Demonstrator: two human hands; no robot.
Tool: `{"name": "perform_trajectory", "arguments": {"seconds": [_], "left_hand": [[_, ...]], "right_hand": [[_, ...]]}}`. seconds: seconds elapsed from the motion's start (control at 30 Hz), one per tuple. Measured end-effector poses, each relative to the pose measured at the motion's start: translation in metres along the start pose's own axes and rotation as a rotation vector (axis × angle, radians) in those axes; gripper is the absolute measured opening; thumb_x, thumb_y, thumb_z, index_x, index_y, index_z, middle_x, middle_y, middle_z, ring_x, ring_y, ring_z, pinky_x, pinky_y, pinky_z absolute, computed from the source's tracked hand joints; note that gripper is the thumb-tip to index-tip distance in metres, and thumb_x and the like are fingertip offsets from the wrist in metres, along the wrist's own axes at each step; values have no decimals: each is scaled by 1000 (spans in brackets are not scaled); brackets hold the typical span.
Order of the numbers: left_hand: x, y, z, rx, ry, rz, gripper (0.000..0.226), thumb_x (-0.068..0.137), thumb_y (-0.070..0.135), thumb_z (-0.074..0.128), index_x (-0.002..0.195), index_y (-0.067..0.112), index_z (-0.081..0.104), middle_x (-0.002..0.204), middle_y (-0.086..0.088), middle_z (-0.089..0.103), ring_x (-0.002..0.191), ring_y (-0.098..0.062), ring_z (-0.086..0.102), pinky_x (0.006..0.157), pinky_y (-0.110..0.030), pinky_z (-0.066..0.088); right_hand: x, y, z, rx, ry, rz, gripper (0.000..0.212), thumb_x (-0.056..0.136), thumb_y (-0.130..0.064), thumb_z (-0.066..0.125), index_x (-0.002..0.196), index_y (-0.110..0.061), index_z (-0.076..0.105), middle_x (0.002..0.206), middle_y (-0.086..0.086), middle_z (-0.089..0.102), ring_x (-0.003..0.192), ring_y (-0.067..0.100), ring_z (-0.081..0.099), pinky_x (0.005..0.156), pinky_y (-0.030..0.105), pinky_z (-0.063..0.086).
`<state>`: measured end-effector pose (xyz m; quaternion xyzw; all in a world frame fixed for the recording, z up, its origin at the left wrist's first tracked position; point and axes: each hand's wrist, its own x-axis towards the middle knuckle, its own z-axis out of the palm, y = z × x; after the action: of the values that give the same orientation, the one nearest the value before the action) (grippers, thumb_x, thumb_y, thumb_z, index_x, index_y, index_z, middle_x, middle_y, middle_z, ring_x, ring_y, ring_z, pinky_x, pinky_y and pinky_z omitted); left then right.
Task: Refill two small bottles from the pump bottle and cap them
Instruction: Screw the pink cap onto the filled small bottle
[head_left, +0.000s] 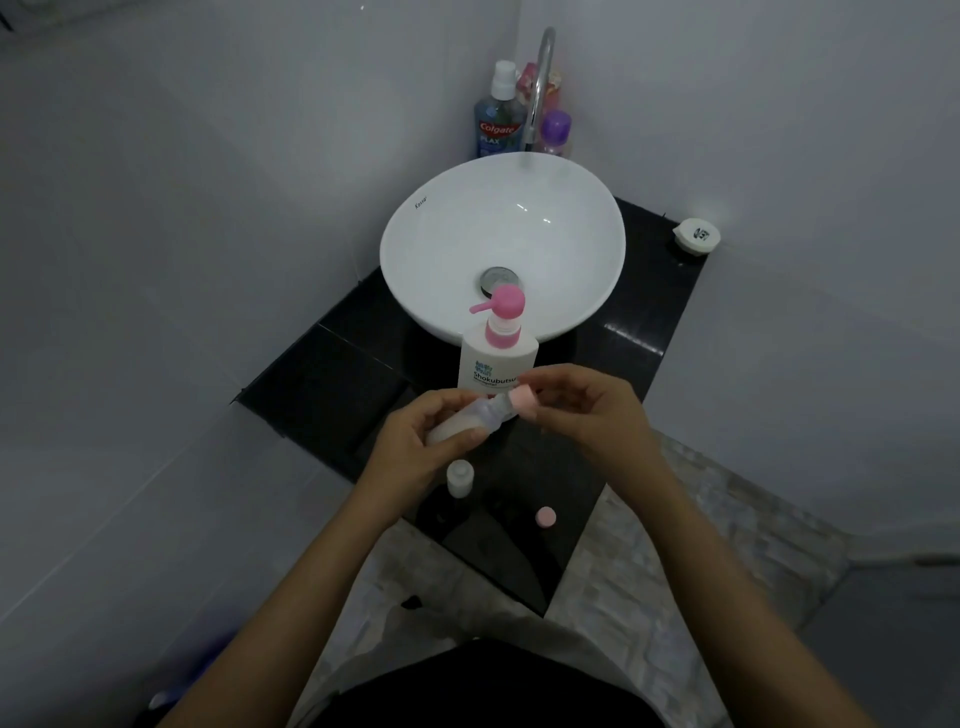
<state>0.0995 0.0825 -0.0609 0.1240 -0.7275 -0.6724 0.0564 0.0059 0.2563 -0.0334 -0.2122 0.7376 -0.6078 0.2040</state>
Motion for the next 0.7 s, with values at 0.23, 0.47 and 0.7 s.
{"name": "perform_trajectory", "arguments": {"seconds": [0.23, 0.47, 0.7], "left_hand": [[0, 4, -1, 33, -42, 5, 30, 82, 6, 67, 111, 13, 65, 106, 4, 66, 95, 2, 61, 84, -14, 50], [-2, 4, -1, 28, -68, 15, 30, 82, 6, 67, 111, 13, 65, 109, 6, 66, 98, 4, 62, 85, -12, 49], [1, 5, -2, 10, -57, 12, 29, 81, 7, 67, 109, 17, 66, 105, 6, 66, 95, 4, 61, 83, -12, 49]], "right_hand": [[-1, -1, 1, -225, -63, -79, 28, 79, -11, 73, 102, -28, 70, 98, -2, 73, 88, 17, 69, 82, 26, 58], [5, -6, 6, -504, -59, -15, 29, 80, -49, 62, 88, -23, 68, 69, -8, 66, 59, 5, 63, 56, 20, 53], [7, -14, -5, -512, -218, -69, 19, 87, -32, 64, 103, -22, 62, 85, -5, 65, 69, 10, 65, 67, 29, 57]]}}
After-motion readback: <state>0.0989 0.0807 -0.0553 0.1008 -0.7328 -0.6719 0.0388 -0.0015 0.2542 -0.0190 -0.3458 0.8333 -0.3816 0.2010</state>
